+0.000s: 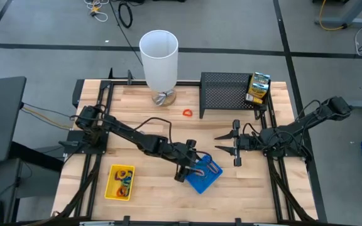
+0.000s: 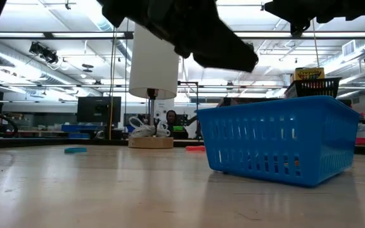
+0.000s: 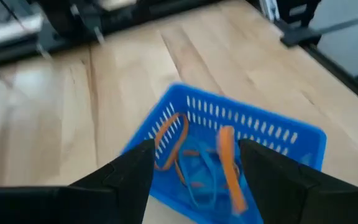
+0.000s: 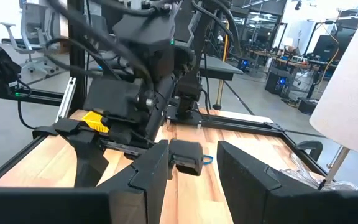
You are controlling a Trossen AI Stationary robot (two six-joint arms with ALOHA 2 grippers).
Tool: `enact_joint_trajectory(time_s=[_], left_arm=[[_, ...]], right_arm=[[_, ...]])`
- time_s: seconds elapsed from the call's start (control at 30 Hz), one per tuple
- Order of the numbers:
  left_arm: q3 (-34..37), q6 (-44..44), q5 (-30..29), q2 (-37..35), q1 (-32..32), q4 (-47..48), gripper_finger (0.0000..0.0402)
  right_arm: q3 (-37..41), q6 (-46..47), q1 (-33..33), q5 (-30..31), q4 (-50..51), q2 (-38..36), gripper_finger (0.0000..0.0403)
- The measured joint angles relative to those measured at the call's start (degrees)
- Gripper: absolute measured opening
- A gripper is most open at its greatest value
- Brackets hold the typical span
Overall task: Pick & Place Office Desk Supplies
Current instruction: Put the orange rubber band into the blue bin, then put the blue rubber band into the blue bin
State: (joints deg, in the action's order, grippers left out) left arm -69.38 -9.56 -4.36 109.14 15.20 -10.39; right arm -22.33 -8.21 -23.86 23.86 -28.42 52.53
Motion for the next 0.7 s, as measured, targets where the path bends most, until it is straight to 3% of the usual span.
enact_joint_trajectory(time_s=[0.23,0.37,0.6,0.7], left_arm=[[-0.02,8.47,4.61,0.04,-0.74,2.59,0.024],[-0.02,8.72,3.81,0.06,-0.24,3.22,0.024],[0.05,9.22,-13.42,-3.31,2.25,19.42,0.024],[1.59,12.91,-17.38,-5.43,3.03,24.65,0.024]], right_arm=[[0.0,-0.17,0.0,0.0,-0.02,0.0,0.0148],[0.0,-0.12,0.01,0.01,-0.02,0.0,0.0148],[-0.02,0.07,-0.01,0.02,0.91,-0.02,0.0148],[-0.02,0.2,0.01,0.02,1.4,-0.02,0.0148]])
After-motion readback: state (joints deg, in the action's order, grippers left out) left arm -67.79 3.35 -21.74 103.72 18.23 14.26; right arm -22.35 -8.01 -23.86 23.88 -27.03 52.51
